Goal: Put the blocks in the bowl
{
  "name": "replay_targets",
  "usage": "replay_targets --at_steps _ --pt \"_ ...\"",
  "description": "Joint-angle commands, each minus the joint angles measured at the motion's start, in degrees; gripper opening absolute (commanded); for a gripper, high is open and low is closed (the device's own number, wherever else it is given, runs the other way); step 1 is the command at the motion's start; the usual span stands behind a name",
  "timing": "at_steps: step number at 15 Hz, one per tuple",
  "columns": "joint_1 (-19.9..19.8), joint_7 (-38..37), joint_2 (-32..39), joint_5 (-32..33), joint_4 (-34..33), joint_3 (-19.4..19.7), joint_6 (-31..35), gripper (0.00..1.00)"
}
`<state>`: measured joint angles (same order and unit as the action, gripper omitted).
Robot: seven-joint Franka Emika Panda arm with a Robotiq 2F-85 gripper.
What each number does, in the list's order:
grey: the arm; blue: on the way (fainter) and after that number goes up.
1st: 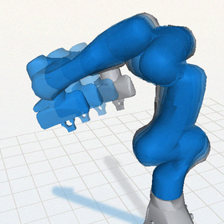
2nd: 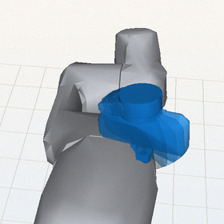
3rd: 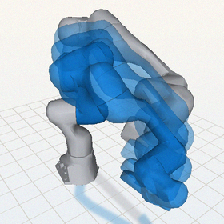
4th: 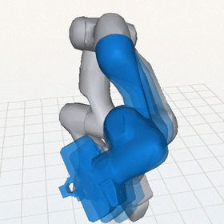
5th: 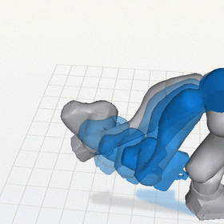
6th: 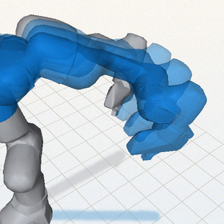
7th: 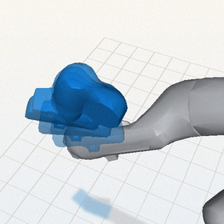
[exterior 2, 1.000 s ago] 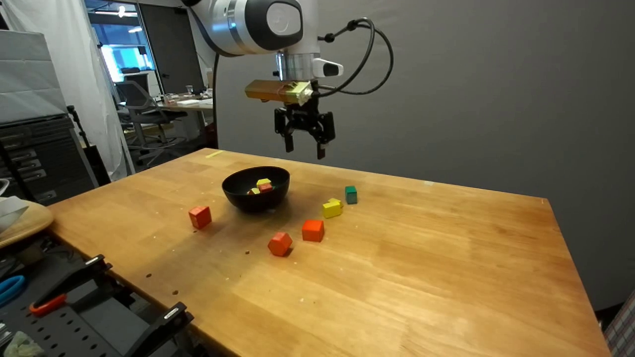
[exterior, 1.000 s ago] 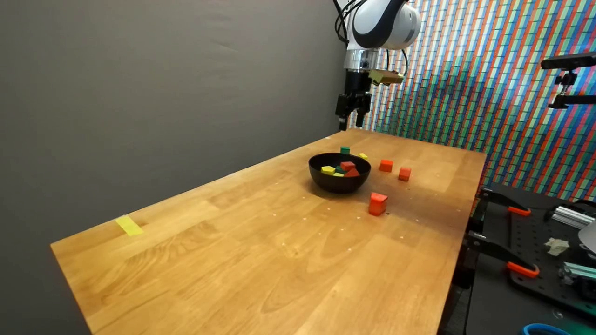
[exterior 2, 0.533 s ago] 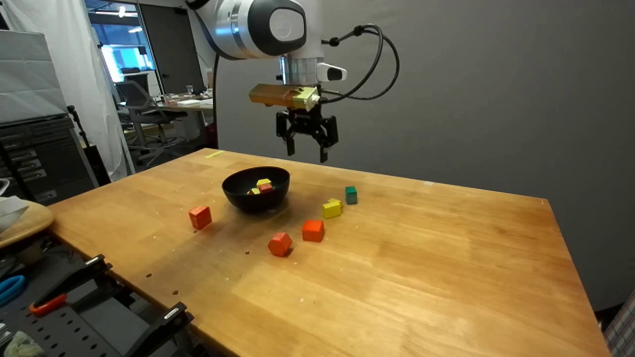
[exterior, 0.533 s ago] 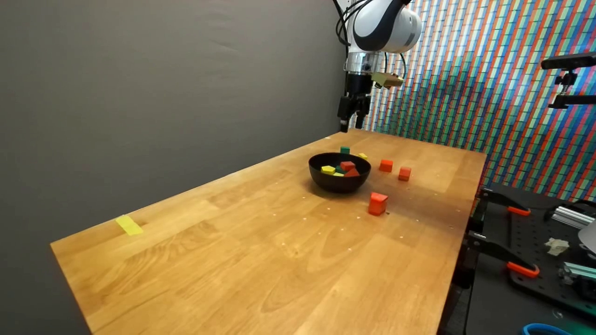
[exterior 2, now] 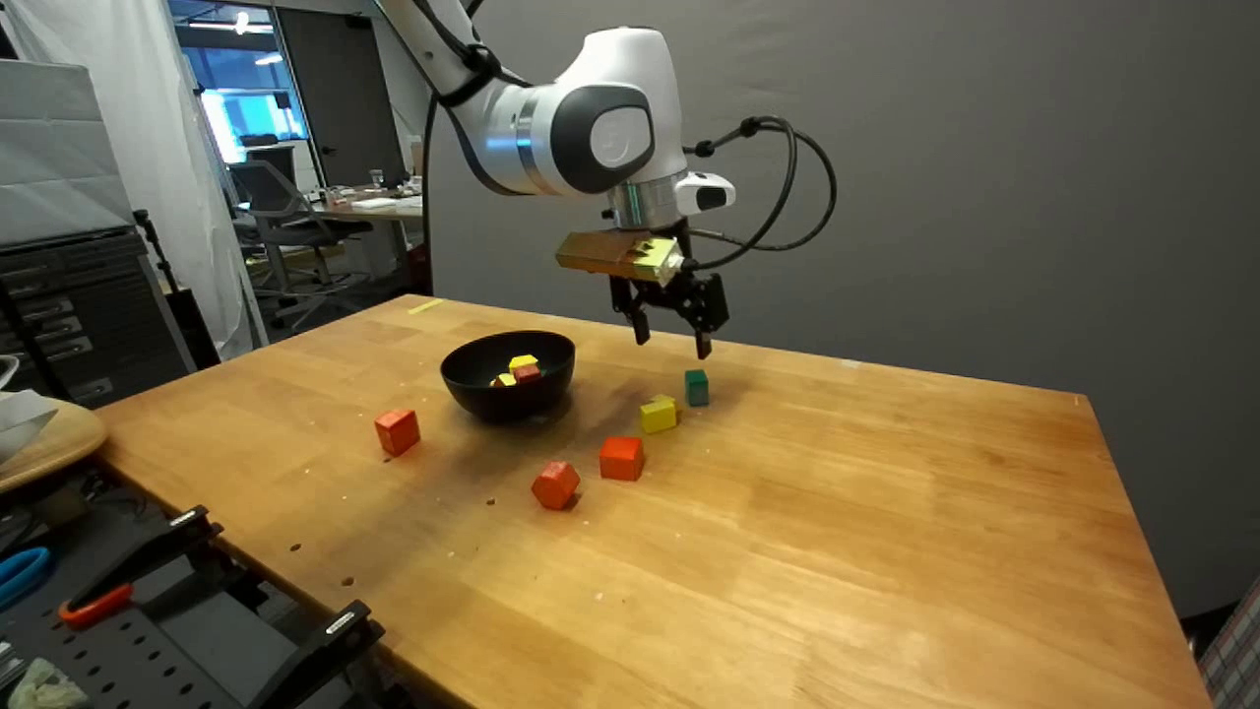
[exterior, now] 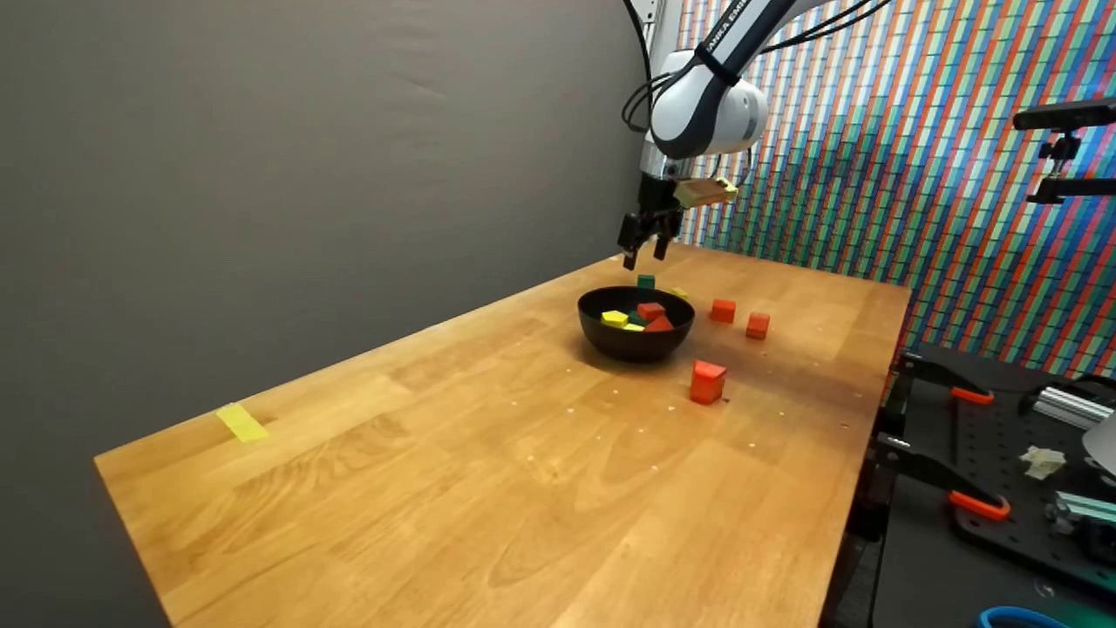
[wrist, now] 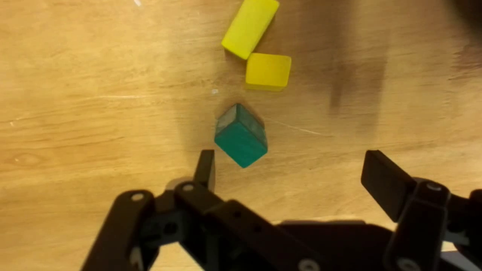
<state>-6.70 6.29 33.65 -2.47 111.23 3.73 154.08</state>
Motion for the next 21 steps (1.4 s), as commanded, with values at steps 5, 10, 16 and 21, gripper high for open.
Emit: replay_targets --at_steps 5,10,16,21 --pt "-3.14 -0.94 4.25 -1.75 -3.88 -1.04 -0.35 0.42" --pt "-4.48 -1.24 5.0 -2.41 -3.7 -1.3 -0.52 0.11" --pt "-3.3 -1.62 -0.04 -1.84 -0.49 -1.24 -1.12 0.23" --pt "0.33 -8.07 -2.62 1.28 0.19 3.75 -0.74 0.61"
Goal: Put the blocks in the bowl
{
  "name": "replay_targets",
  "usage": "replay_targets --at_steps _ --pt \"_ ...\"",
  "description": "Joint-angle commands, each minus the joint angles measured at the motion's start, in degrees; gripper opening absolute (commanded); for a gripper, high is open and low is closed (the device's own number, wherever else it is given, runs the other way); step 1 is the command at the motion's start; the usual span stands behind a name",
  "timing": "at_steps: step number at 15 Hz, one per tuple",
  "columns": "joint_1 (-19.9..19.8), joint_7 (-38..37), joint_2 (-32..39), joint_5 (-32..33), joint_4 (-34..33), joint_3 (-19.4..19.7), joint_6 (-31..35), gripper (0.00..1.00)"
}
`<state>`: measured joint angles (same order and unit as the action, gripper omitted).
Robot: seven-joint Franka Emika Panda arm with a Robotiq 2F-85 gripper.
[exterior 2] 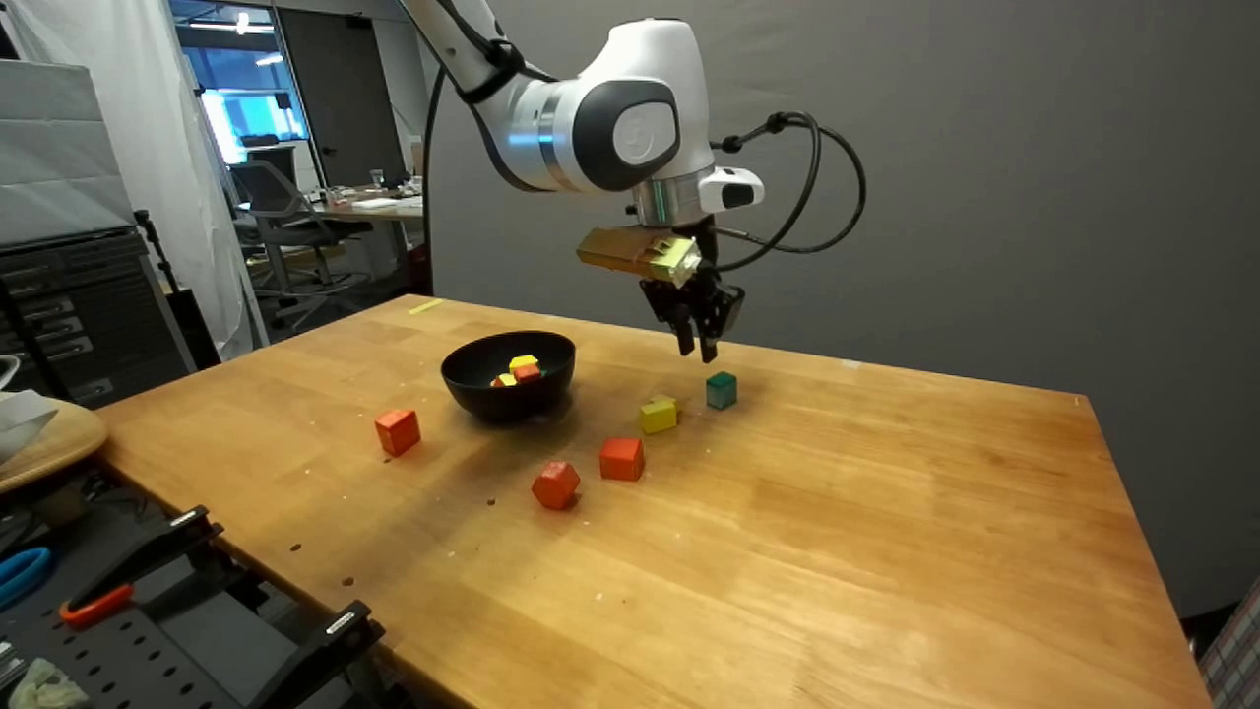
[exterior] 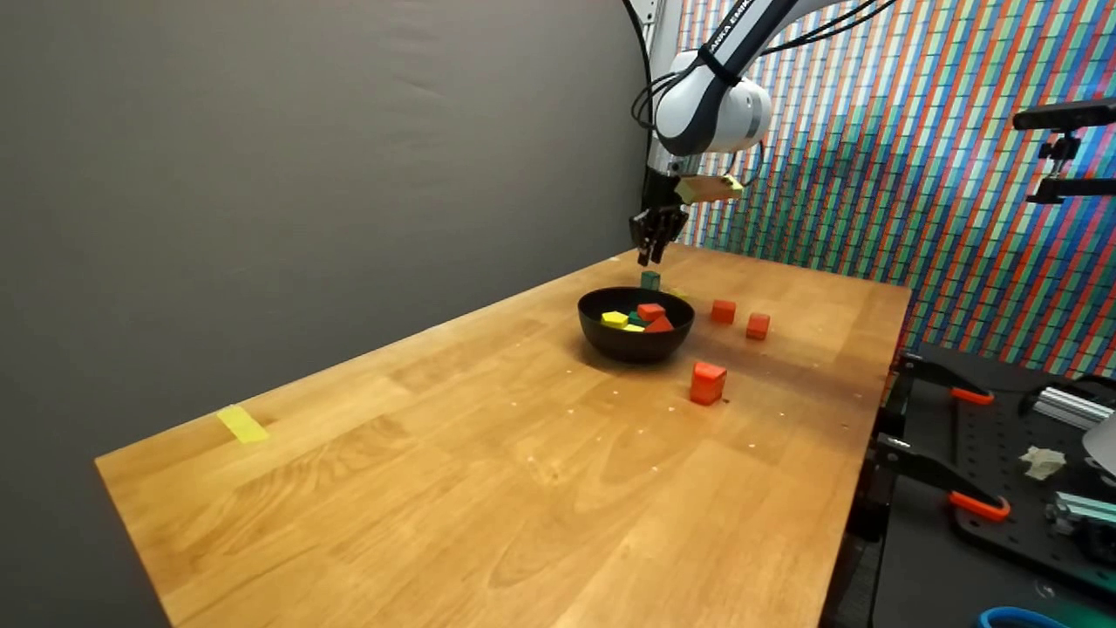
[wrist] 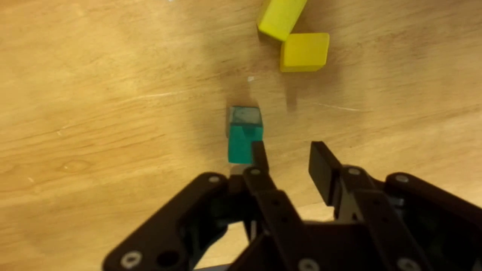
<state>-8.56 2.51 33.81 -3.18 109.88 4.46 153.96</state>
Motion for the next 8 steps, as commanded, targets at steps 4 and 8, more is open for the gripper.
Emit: replay_targets --at_steps 4,8 --pt "2.25 -6.67 0.41 2.32 -1.98 4.09 -3.31 0.9" --pt "-0.21 -2.6 4.17 0.29 -5.14 0.72 -6.16 1.0"
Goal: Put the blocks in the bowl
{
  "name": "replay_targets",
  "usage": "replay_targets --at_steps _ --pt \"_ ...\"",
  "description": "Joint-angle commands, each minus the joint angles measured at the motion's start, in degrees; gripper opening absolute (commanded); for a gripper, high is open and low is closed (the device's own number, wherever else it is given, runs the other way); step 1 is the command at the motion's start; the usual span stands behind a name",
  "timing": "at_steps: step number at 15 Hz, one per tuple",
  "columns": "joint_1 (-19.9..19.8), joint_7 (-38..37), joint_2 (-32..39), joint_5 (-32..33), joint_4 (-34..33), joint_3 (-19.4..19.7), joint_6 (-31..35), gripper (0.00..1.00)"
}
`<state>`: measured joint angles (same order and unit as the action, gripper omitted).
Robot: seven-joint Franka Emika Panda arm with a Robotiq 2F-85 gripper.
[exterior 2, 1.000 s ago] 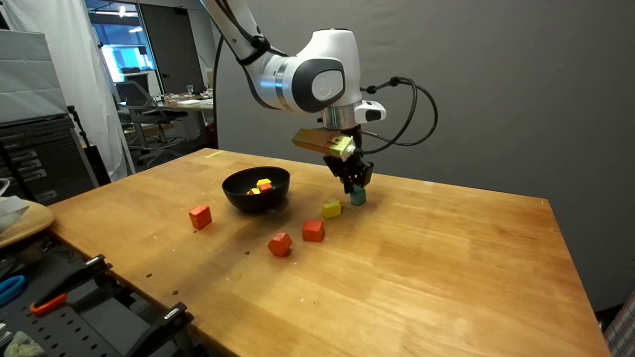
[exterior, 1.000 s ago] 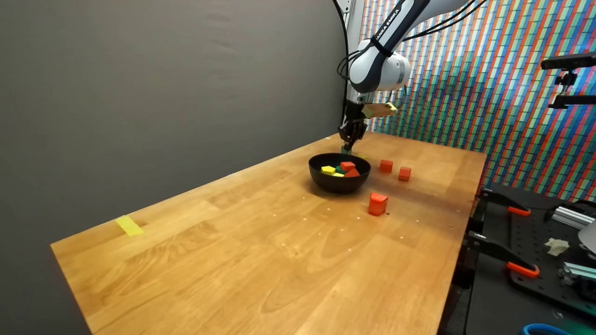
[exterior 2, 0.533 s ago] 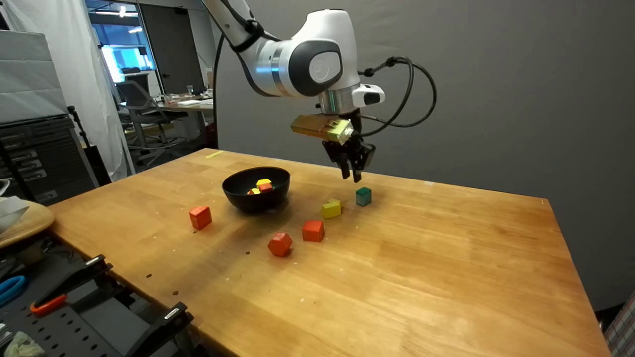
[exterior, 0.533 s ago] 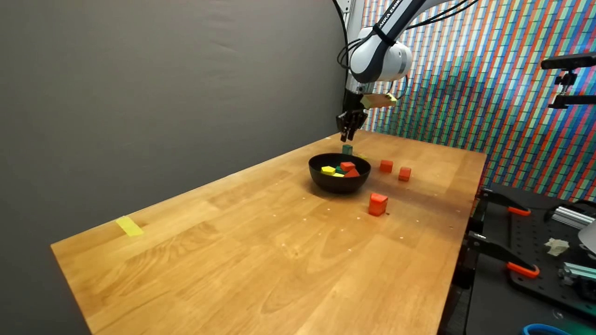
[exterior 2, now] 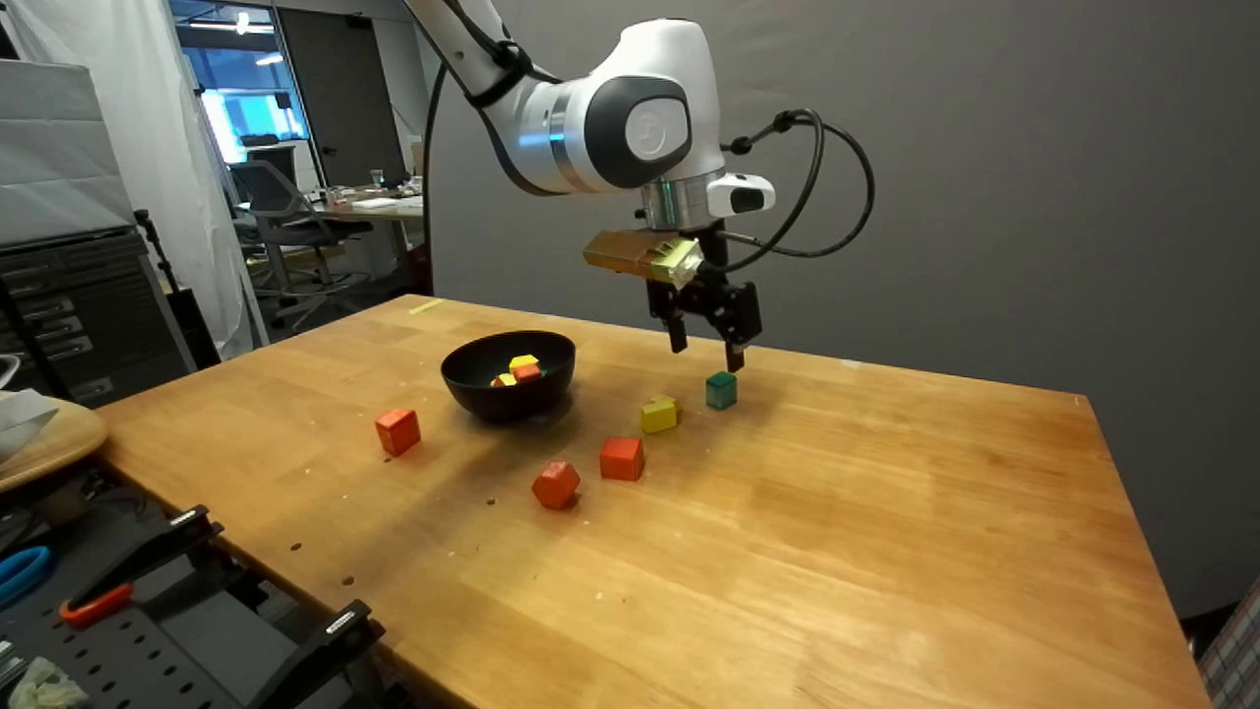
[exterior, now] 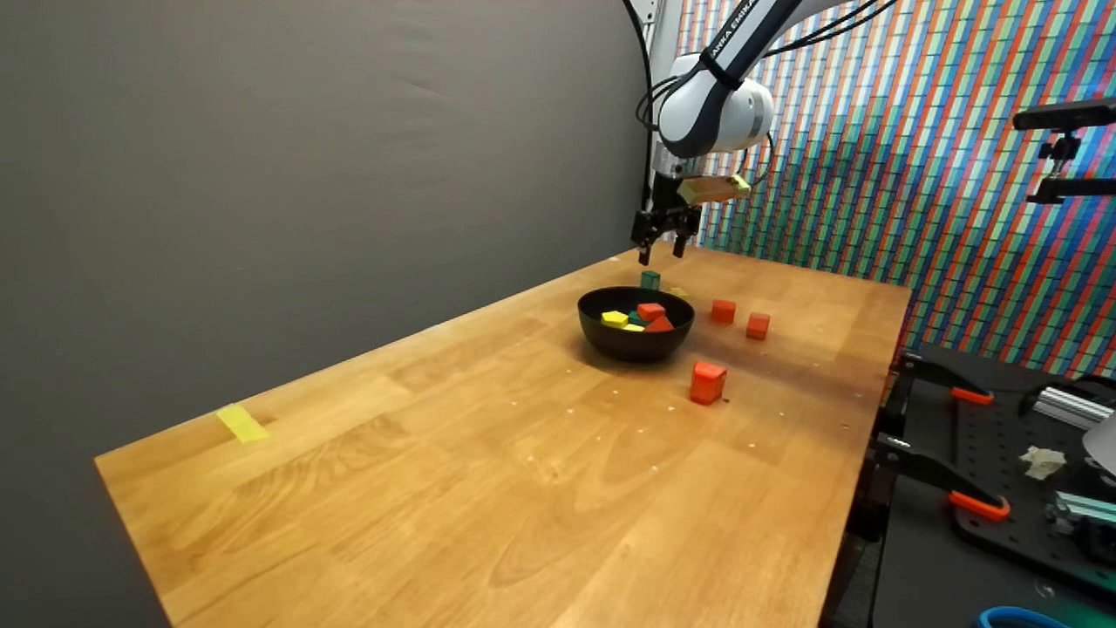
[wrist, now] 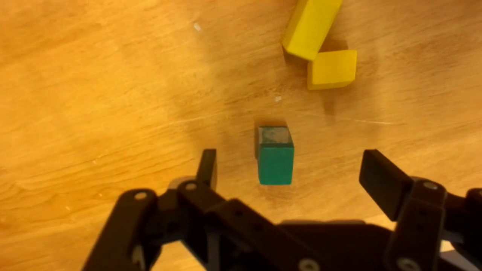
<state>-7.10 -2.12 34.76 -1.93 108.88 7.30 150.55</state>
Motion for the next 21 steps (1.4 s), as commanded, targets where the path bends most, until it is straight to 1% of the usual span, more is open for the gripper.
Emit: replay_targets --at_steps 1,3,4,5,7,8,9,10,11,12,13,14,15,16,19,21 --pt "-1.79 2.02 4.35 -1.09 -5.08 -2.37 -3.08 1.0" --pt "-2.42 1.93 6.4 -1.68 -7.15 -3.06 -3.97 1.0" --pt "-2.72 1.87 7.28 -2.04 -8.1 -3.32 -4.27 0.8" --pt "-3.02 1.8 8.06 -2.4 -9.07 -3.47 -4.67 0.75" --pt "-3.24 1.26 9.44 -2.59 -10.85 -3.21 -5.24 0.59" --pt "-3.35 1.12 9.98 -2.64 -11.54 -3.12 -5.33 0.49" --pt "-3.53 1.12 10.31 -2.74 -12.08 -3.14 -5.55 0.42" --pt "-3.72 1.02 10.39 -2.94 -12.33 -3.21 -5.7 0.35" --pt "-3.79 0.99 10.21 -3.03 -12.31 -3.21 -5.62 0.27" --pt "-3.87 1.16 9.44 -3.09 -11.84 -3.33 -6.11 0.2" --pt "-3.71 1.67 7.98 -2.72 -10.76 -3.38 -7.23 0.11" --pt "-3.02 1.94 5.38 -1.93 -8.52 -3.1 -8.57 0.1" --pt "-2.63 2.67 2.9 -1.37 -6.61 -3.15 -11.14 0.15" --pt "-2.1 3.84 -0.89 -0.61 -3.47 -3.21 -13.12 0.15" --pt "-0.95 7.41 -8.59 0.65 2.54 -3.84 -12.39 0.15" --pt "-0.43 10.92 -14.14 0.03 6.73 -5.69 -10.98 0.15"
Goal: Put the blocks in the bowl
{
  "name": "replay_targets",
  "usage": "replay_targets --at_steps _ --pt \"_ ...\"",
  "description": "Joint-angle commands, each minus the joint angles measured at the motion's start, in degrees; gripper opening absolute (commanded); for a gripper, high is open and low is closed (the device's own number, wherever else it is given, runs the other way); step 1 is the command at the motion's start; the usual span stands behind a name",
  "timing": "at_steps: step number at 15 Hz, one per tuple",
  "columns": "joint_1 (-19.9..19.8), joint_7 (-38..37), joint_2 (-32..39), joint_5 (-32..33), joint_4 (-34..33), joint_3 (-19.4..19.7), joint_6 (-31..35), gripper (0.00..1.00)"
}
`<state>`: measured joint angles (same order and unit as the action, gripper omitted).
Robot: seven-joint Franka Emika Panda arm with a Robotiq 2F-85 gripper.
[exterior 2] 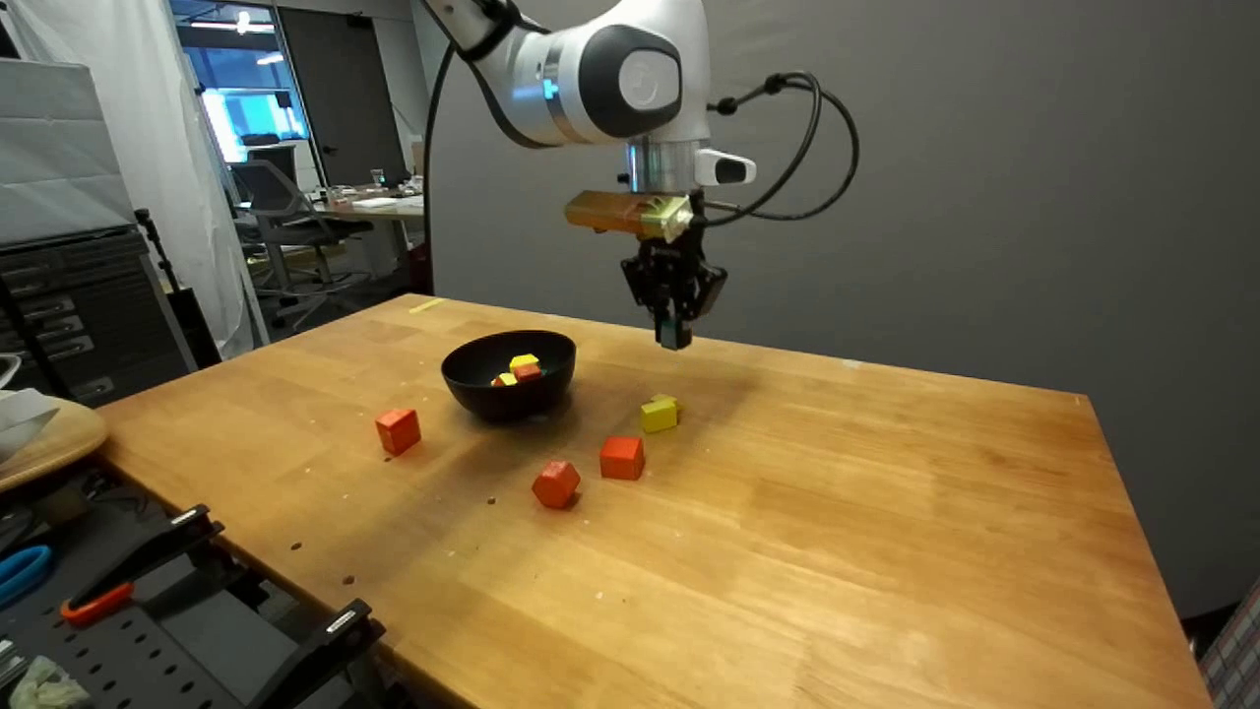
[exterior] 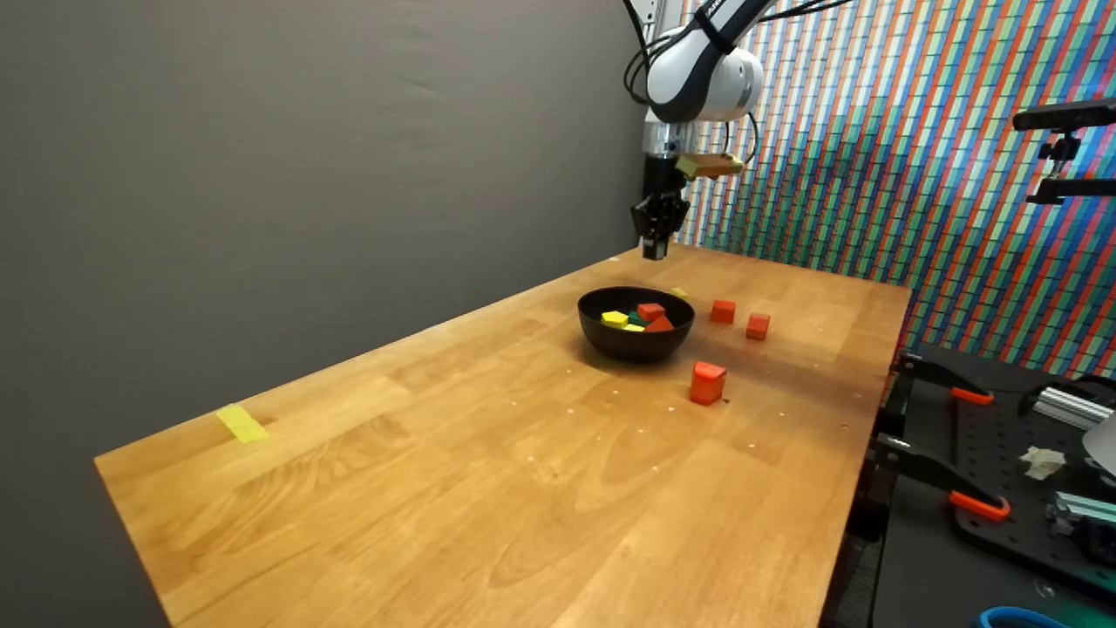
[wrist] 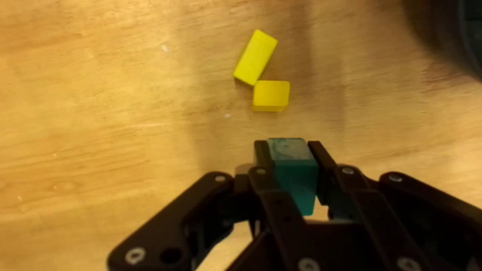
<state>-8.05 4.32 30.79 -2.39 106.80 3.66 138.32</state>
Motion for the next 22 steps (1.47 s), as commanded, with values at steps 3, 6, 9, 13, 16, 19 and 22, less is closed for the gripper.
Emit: replay_targets --at_steps 3,6,9,13,16,19,22 --pt "0.86 10.88 -15.24 -5.2 12.05 -7.52 -0.73 0.15" --pt "1.91 15.48 -14.44 -12.13 11.53 -11.4 -5.43 0.15" --pt "3.86 12.97 -11.29 -13.43 10.44 -11.31 -9.24 0.15" --pt "4.04 11.1 -8.6 -13.39 10.67 -10.56 -9.41 0.59" --pt "2.58 12.69 -11.0 -14.09 12.5 -10.21 -10.08 0.84" --pt "0.93 13.11 -18.1 -13.98 17.86 -8.53 -9.84 1.0" --pt "0.69 13.58 -25.35 -13.44 24.86 -6.63 -10.83 1.0"
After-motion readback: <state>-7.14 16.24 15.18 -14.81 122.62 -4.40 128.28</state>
